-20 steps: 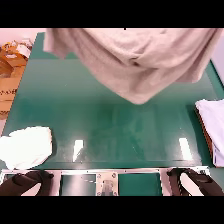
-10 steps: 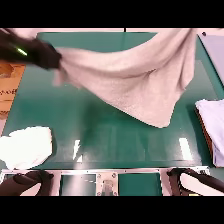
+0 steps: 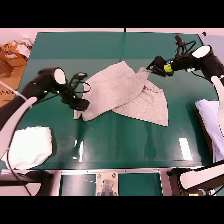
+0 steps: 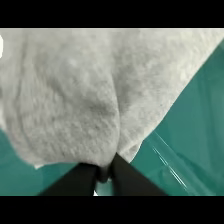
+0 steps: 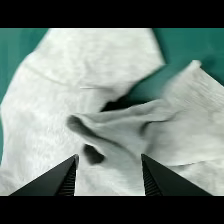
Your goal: Fold the shirts.
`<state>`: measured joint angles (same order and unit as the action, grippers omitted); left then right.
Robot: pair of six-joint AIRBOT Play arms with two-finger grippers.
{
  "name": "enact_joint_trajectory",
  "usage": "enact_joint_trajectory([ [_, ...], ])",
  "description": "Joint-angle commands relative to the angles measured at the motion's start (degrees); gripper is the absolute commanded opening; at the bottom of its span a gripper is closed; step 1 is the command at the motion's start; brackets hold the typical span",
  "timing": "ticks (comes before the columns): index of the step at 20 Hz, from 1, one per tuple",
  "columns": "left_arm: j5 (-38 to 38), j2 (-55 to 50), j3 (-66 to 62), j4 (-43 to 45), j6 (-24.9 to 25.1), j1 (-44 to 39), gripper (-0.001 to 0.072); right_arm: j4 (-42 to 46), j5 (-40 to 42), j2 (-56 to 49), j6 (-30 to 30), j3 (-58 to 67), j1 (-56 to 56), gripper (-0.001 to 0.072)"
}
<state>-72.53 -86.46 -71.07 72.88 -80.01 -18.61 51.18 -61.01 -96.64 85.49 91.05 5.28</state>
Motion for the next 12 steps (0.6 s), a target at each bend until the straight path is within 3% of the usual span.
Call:
enact_joint_trajectory([
  [1,-5.8,-3.8,-2.2,-1.7,5.8,1.0,0.0442,-0.1,-3.0,-2.6,3.9,1.3,5.0,0.0445],
  [2,-7.9,-3.8,-4.6,-1.7,6.6,2.5,0.0442,-0.1,-6.1,-2.2,4.5,2.3,7.9,0.0283],
  [3,-9.5,-3.8,-7.4,-1.8,6.6,4.5,0.0442,0.0,-9.3,-1.4,4.5,2.4,10.6,0.0012],
  [7,-14.1,-3.8,-17.1,-4.4,6.6,14.6,0.0442,2.0,-18.1,3.1,2.1,-2.9,17.1,0.0010],
  [12,-13.2,-5.3,-15.5,-16.0,9.9,24.0,0.0442,8.1,-8.6,24.5,0.9,-33.3,20.8,0.0022],
])
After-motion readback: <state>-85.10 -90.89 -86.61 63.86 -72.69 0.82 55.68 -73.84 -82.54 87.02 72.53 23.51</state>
